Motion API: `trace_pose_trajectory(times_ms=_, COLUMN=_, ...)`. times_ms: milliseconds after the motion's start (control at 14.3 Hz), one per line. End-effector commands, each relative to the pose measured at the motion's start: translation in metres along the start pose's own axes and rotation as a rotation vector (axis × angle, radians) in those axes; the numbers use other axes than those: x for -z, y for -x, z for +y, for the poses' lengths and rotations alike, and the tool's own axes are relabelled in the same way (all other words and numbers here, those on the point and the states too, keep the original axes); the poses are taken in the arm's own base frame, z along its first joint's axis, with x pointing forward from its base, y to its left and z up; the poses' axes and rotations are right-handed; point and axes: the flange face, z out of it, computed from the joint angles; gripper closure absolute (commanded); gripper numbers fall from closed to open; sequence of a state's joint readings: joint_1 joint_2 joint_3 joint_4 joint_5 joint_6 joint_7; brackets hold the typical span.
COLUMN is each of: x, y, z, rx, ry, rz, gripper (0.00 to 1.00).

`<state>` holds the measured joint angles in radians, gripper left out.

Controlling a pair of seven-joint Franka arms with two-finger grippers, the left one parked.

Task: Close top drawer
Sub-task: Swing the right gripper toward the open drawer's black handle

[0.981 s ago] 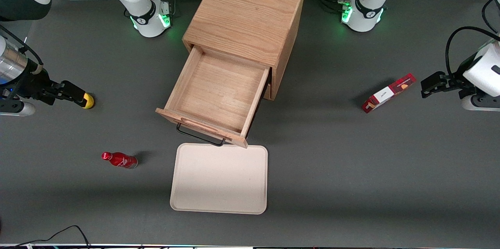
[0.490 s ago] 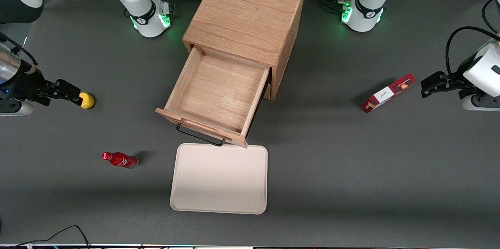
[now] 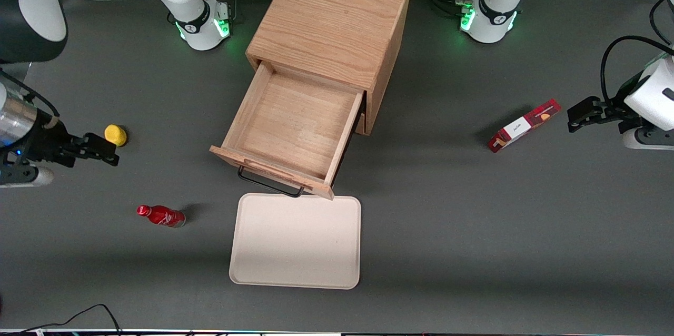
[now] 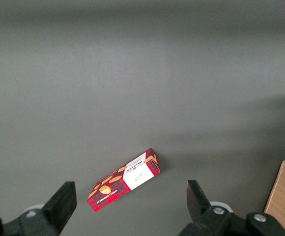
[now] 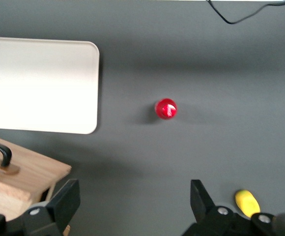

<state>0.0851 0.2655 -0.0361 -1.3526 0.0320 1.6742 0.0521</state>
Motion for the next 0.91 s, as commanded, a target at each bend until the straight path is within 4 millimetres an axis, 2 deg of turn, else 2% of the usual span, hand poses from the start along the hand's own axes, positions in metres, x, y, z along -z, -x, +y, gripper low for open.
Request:
trace_pose_trajectory(times_ms=0, x=-0.004, y=-0.028, z=-0.019, rx=0.035, ry=-0.058, rz=0.015, gripper=0.0)
trace_pose_trajectory(times_ms=280, x=-0.023, y=-0.048, z=-0.053, rx=0.097, ry=-0.101, rz=0.021, gripper=0.0)
trace_pose_trajectory(times_ms=490, x=-0.031, y=-0.054, z=-0.098, rx=0.167, ry=-0.147, rz=0.033, gripper=0.0)
trace_pose_trajectory(times_ms=631, x=-0.039, y=-0.055, z=-0.123, rx=0.293, ry=-0.182, rz=0.04, gripper=0.0)
trace_pose_trajectory(times_ms=841, x=-0.05, y=-0.055, z=-0.144, rx=0.475, ry=-0.213, rz=0.057, gripper=0.0)
